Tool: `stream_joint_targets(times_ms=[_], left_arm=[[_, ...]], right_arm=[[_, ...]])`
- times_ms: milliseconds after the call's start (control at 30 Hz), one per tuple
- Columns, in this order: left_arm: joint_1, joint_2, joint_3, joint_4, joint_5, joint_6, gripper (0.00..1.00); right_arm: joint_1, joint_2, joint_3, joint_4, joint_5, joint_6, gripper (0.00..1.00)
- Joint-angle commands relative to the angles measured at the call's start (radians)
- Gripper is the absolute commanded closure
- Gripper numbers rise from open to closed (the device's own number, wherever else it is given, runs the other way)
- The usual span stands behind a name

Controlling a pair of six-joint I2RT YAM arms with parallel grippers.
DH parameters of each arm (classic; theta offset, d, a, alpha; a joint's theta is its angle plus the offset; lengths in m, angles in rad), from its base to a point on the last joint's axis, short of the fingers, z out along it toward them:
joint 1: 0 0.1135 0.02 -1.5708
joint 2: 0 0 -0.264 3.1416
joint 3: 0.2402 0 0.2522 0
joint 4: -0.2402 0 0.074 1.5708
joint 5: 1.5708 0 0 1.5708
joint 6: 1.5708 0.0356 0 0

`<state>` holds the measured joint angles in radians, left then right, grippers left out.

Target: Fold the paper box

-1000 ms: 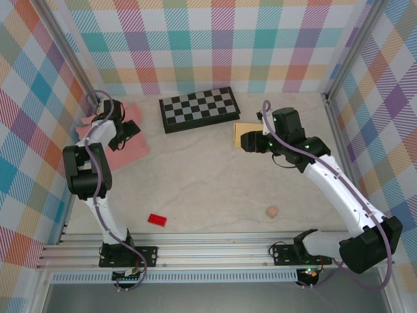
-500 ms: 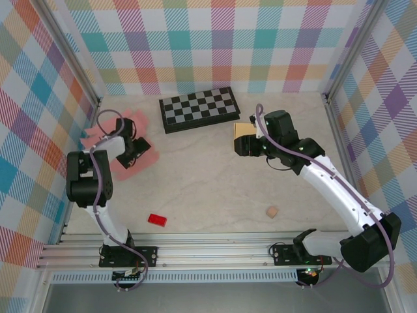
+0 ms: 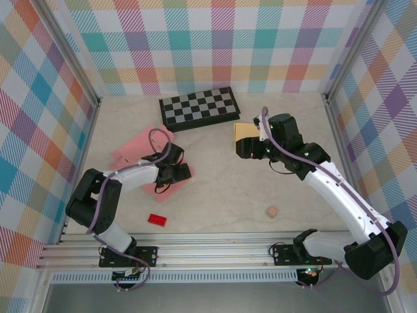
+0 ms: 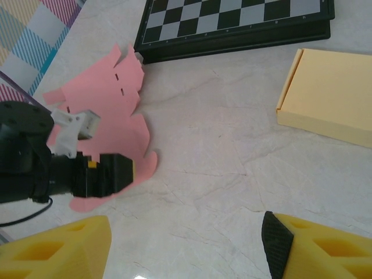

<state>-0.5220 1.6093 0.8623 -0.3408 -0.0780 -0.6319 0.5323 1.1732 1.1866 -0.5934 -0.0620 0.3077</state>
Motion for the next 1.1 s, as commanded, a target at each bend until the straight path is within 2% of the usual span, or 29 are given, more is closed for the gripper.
stream_joint_targets(times_ms=[0, 200, 300, 400, 467, 567, 700, 833, 933, 1067], left_arm=[[-0.083, 0.021, 0.031, 0.002, 0.036, 0.034, 0.13], [-0.249, 0.063, 0.149, 0.006, 0.058, 0.08, 0.14], [-0.291, 0.036, 0.2, -0.056, -0.014, 0.053, 0.14], [-0.268, -0.049, 0.221, -0.141, -0.143, 0.007, 0.13], [-0.208, -0.11, 0.216, -0.2, -0.195, -0.023, 0.12], [-0.053, -0.199, 0.147, -0.238, -0.183, -0.075, 0.12], [0.194, -0.365, -0.033, -0.216, -0.093, -0.141, 0.12], [0.432, -0.482, -0.18, -0.182, 0.017, -0.147, 0.12], [0.528, -0.508, -0.245, -0.13, 0.076, -0.153, 0.12], [0.574, -0.506, -0.318, 0.008, 0.118, -0.179, 0.12]], right_arm=[[0.005, -0.04, -0.019, -0.012, 0.034, 0.01, 0.29], [0.005, -0.089, -0.03, -0.059, 0.119, -0.02, 0.26], [0.005, -0.084, -0.031, -0.076, 0.138, -0.039, 0.26], [0.005, -0.068, -0.034, -0.071, 0.134, -0.05, 0.26], [0.005, -0.055, -0.038, -0.053, 0.117, -0.059, 0.27], [0.005, -0.018, -0.04, -0.015, 0.077, -0.064, 0.27], [0.01, 0.048, -0.03, 0.021, 0.019, -0.063, 0.28], [0.027, 0.105, -0.025, 0.048, -0.008, -0.068, 0.29], [0.036, 0.144, -0.019, 0.067, -0.024, -0.068, 0.29], [0.054, 0.184, -0.004, 0.08, -0.043, -0.067, 0.3]])
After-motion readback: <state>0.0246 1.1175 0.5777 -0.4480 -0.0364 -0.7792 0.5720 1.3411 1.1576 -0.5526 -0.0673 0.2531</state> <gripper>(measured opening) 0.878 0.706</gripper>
